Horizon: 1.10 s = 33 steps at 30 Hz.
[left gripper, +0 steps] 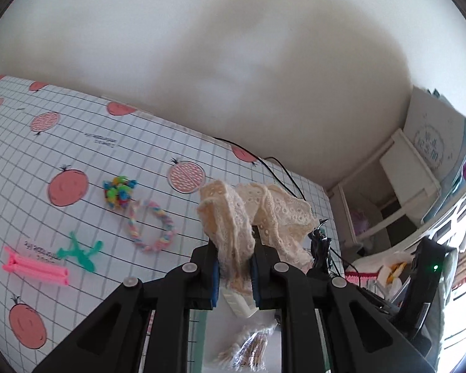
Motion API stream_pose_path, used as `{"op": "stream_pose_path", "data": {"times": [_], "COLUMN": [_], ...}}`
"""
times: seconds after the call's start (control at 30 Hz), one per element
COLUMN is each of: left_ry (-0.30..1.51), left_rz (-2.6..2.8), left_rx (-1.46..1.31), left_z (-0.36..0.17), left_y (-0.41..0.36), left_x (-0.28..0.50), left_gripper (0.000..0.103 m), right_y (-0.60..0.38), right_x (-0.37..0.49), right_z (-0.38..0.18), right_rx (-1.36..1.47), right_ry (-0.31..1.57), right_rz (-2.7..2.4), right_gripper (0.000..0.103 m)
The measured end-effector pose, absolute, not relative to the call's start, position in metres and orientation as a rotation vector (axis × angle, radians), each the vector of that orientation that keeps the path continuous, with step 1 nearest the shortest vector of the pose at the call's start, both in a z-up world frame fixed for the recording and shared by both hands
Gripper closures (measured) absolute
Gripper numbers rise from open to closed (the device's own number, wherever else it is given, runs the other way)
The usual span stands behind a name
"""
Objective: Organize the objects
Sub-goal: 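Lift and carry the lace cloth and keychain figure over the tray with both tools, then open the left tool to drop the lace cloth while the right tool releases the keychain figure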
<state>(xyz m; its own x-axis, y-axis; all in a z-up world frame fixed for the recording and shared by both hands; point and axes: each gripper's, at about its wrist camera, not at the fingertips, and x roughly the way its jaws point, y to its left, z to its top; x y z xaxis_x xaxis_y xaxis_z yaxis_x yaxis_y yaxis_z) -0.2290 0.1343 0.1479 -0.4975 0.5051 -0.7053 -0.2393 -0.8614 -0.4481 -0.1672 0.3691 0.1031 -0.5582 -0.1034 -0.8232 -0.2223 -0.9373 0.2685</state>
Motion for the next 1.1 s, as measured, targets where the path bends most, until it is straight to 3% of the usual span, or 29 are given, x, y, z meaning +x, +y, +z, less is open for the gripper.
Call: {"op": "stream_pose_path", "data": {"times": [0.5,1.1], "left_ry": [-0.216,-0.061], "left_rz": [2.37,2.357], "left_rx": [-1.334,-1.467], "left_z": [0.096,0.062], "left_y": [0.213,0.225], "left_x": [-0.261,-0.262], "left_gripper": [0.086,0.085], "right_y": [0.4,0.38], "right_x": [-0.171,-0.183], "right_z": [0.078,0.062], "right_rx": [-1.451,-1.516], "right_ry": [0.619,0.617], "right_rz": [2.603,2.59], "right_gripper": [0.059,0.059]}}
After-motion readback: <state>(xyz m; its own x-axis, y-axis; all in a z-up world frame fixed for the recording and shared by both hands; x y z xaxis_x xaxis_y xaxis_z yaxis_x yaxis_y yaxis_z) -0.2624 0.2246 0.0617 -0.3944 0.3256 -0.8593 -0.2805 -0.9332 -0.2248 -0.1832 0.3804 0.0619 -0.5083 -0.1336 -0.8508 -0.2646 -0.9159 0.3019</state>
